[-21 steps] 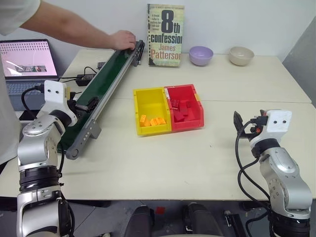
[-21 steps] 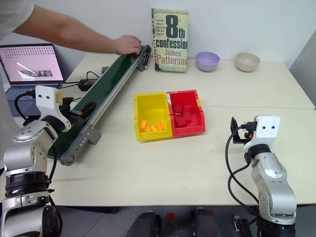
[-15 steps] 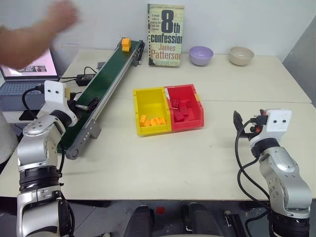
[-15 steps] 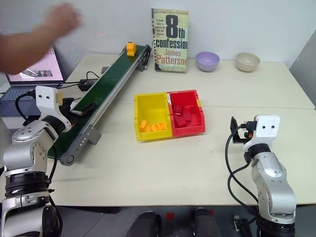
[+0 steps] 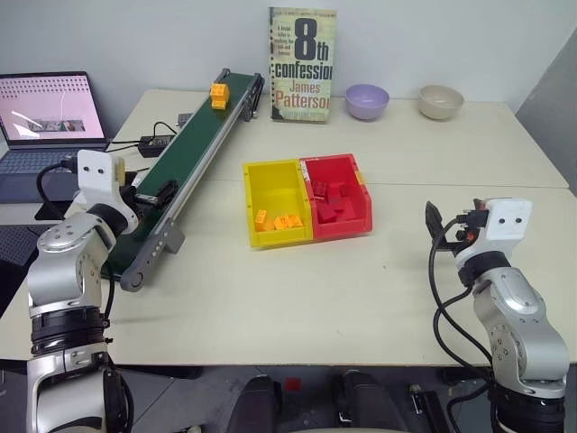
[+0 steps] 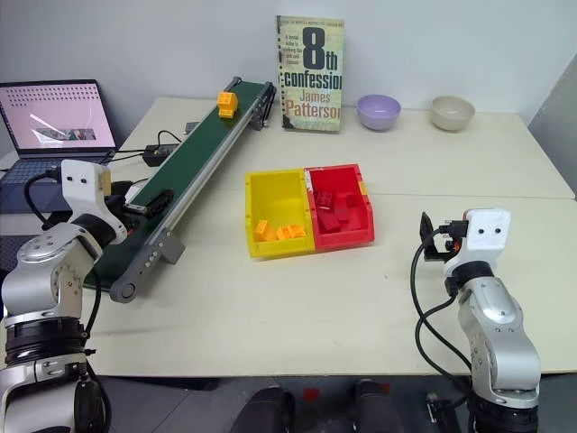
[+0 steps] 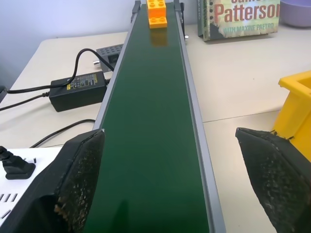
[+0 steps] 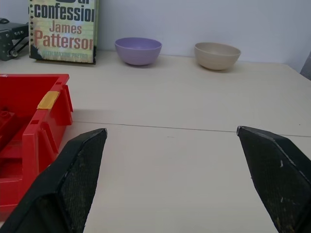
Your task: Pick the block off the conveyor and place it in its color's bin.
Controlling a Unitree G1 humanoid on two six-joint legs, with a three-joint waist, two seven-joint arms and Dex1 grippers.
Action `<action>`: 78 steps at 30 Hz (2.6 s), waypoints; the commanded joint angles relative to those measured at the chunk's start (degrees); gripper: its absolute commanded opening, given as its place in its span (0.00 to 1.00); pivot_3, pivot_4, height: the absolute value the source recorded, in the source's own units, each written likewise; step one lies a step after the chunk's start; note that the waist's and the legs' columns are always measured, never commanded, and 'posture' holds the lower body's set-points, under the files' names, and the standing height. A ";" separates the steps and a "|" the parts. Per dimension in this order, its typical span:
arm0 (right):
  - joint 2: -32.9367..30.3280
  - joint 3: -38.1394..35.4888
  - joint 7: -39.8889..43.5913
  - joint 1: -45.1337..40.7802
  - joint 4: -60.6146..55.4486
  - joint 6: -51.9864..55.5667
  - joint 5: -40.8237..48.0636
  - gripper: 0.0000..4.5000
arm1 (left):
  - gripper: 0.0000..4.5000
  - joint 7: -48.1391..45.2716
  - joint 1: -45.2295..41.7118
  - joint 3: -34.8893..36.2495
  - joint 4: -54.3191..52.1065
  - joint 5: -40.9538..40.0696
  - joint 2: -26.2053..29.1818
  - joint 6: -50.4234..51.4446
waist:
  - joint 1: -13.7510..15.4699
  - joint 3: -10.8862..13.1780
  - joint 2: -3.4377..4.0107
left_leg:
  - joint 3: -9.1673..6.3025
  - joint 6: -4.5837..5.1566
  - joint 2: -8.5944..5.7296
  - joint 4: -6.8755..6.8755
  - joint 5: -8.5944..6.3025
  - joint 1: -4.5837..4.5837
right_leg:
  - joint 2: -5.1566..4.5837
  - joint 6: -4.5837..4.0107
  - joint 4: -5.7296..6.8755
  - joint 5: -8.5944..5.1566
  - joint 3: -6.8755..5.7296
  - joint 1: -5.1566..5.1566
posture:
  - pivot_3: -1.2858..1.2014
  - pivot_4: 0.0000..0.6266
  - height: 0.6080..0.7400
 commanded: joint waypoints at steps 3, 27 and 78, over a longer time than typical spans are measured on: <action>-0.49 -0.66 0.14 -0.94 -1.67 0.01 -0.24 1.00 | 0.99 0.17 0.08 1.86 -2.52 -0.76 1.25 -0.63 | 0.01 0.00 0.00 | -0.01 0.00 0.00 0.00 0.00 0.00 | 0.00 0.00 0.00 0.00 0.00 0.00 | 0.52 0.24 1.00; -15.18 7.81 30.79 -15.37 -6.97 13.06 27.64 1.00 | 0.99 1.43 -4.93 -0.50 5.33 1.12 -0.59 -4.20 | 0.05 -0.02 -0.04 | -0.12 0.01 -0.02 -0.01 0.00 -0.04 | -0.02 0.00 -0.08 0.01 -0.08 0.04 | 0.52 0.24 1.00; -15.63 7.54 23.32 -18.55 -7.29 14.38 32.81 1.00 | 0.34 4.23 -5.43 0.27 7.15 0.72 -1.41 -4.78 | 0.08 -0.02 -0.04 | -0.22 0.00 -0.02 -0.01 0.00 -0.10 | -0.26 -0.01 -0.06 0.01 -0.04 0.02 | 0.52 0.24 1.00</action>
